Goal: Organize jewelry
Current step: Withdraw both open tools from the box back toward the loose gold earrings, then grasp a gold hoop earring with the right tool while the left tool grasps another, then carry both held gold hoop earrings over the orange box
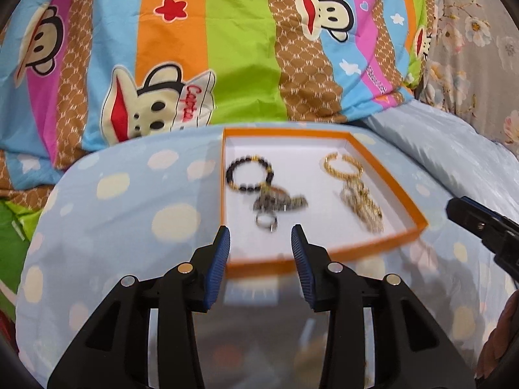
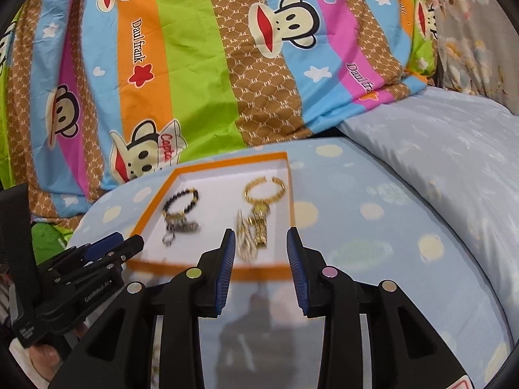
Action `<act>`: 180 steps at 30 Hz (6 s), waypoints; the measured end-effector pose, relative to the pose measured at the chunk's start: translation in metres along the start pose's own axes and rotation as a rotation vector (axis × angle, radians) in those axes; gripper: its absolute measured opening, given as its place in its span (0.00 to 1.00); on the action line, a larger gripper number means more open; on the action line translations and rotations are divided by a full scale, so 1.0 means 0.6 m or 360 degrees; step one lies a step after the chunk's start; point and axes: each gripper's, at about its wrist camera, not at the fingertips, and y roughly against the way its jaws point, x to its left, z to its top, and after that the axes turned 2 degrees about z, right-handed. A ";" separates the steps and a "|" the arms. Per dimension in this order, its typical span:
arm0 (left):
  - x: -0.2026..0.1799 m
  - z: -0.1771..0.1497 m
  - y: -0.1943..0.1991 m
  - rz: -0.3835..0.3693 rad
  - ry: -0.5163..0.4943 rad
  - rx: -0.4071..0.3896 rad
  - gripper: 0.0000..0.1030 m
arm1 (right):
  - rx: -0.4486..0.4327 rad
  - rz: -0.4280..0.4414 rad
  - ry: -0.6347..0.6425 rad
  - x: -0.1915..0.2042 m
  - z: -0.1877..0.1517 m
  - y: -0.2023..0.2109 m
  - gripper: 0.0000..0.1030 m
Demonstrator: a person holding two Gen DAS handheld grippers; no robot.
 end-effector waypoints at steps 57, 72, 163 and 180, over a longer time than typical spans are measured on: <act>0.042 -0.143 0.143 -0.0114 0.0165 0.0158 0.49 | 0.0430 0.0192 0.0174 0.147 -0.150 0.008 0.16; 0.046 -0.143 0.141 -0.0110 0.0189 0.0164 0.49 | 0.0455 0.0138 0.0240 0.167 -0.137 -0.020 0.17; 0.027 0.031 0.052 -0.0024 0.0129 -0.0018 0.16 | 0.0131 0.0082 0.0155 0.052 0.020 -0.002 0.16; 0.005 0.095 -0.026 -0.0037 0.0113 -0.0051 0.15 | 0.0147 0.0113 0.0162 0.058 0.095 -0.114 0.16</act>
